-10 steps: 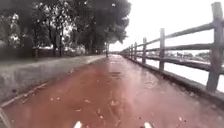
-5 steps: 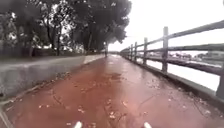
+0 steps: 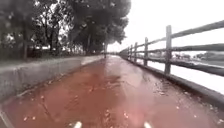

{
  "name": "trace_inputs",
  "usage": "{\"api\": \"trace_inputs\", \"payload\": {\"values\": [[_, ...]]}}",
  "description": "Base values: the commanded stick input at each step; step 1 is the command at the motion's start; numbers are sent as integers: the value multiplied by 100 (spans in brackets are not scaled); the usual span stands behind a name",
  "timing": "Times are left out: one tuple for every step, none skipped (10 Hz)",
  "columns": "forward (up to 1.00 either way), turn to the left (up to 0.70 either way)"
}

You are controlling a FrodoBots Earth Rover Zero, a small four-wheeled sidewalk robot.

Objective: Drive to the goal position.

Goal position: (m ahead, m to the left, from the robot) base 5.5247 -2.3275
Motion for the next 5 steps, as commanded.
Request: {"api": "trace_inputs", "payload": {"values": [[50, 0], [50, 0], [50, 0], [50, 0], [50, 0]]}}
